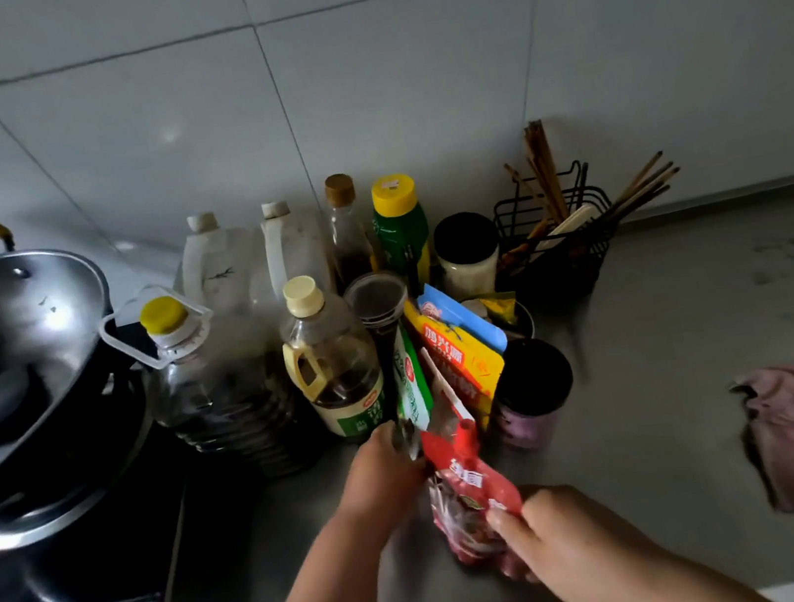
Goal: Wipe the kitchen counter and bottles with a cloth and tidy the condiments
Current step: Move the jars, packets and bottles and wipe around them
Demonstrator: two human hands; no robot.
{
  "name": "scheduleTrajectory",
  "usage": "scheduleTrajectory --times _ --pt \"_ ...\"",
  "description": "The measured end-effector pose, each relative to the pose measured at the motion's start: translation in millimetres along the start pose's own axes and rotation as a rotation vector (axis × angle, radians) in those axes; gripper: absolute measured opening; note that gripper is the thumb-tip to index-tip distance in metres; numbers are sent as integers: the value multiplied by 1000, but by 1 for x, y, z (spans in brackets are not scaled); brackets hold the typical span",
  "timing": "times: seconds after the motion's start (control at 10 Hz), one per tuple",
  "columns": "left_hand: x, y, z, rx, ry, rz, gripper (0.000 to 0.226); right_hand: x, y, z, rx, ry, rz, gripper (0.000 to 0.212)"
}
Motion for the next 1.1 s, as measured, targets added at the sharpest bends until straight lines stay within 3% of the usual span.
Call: scheduleTrajectory --times 0.2,0.3,0.4,0.6,0.8,1.0,1.1 --pt "36 7 4 -101 -62 120 3 -17 -6 -35 52 87 -35 41" --pt "36 6 18 -112 -161 101 20 -11 -8 -29 29 94 -24 36" --pt "23 2 21 -56 -237 32 55 -3 -6 -20 -12 99 7 29" --pt "2 -9 33 -87 -397 -21 35 -4 -10 -11 -81 74 10 39" --pt "19 -1 18 -62 -528 58 24 -20 -20 -40 -34 135 -4 33" --pt "28 9 16 -18 -360 92 28 -20 -53 -64 -99 -40 62 27" --pt "31 11 13 2 -229 81 33 -17 -78 -78 -75 -107 144 41"
Point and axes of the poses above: each hand's wrist, its own y-axis away from the middle knuckle, its own x-axis out of the back of the hand, z = x × y, the point moved 9 cm from there along -y, towards the middle knuckle, and after that the axes turned 11 degrees about -x, right-handed, at the moved point
